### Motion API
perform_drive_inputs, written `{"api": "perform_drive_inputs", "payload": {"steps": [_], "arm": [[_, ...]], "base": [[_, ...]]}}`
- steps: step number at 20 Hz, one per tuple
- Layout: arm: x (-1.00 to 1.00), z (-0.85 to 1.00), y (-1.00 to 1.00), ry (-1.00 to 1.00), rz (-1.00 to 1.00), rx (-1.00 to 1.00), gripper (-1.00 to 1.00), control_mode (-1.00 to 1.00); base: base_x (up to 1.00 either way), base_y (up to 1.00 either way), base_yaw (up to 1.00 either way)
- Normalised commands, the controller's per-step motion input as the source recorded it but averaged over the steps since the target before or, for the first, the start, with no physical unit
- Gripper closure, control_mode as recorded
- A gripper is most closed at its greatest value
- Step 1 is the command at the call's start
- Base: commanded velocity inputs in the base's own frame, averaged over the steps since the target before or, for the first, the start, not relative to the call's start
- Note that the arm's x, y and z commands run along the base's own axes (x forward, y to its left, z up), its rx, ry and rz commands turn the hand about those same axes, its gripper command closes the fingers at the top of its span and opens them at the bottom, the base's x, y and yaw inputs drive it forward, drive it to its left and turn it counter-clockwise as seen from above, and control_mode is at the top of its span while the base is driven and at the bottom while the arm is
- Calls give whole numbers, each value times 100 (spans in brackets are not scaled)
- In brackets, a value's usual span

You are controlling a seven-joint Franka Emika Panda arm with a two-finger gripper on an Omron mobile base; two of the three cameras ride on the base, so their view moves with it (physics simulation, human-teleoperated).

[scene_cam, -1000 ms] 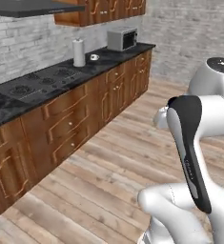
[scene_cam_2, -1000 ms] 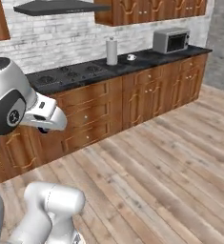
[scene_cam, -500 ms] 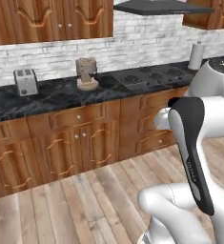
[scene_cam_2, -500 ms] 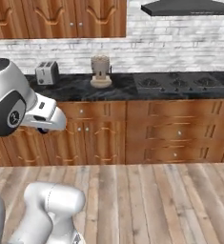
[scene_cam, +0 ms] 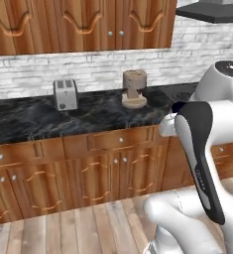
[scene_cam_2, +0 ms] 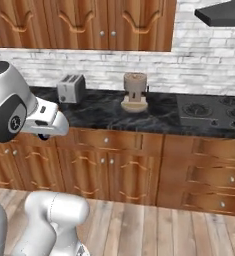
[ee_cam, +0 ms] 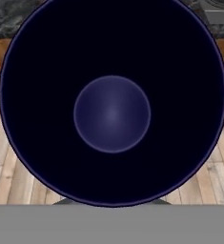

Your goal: Clear the mugs and bowl far away from the sink.

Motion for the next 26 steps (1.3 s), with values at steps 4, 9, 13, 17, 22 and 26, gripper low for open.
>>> {"api": "perform_drive_inputs", "payload": {"steps": [4, 9, 13, 17, 22, 26], "arm": [[0, 0, 0, 0, 0, 0, 100, 100], [0, 0, 0, 0, 0, 0, 100, 100], [0, 0, 0, 0, 0, 0, 100, 100], [0, 0, 0, 0, 0, 0, 100, 100], [0, 0, 0, 0, 0, 0, 100, 100], [0, 0, 0, 0, 0, 0, 100, 100]], "base": [[99, 0, 6], [89, 0, 6], [83, 0, 9], [15, 0, 15], [24, -4, 3], [54, 0, 0]]}}
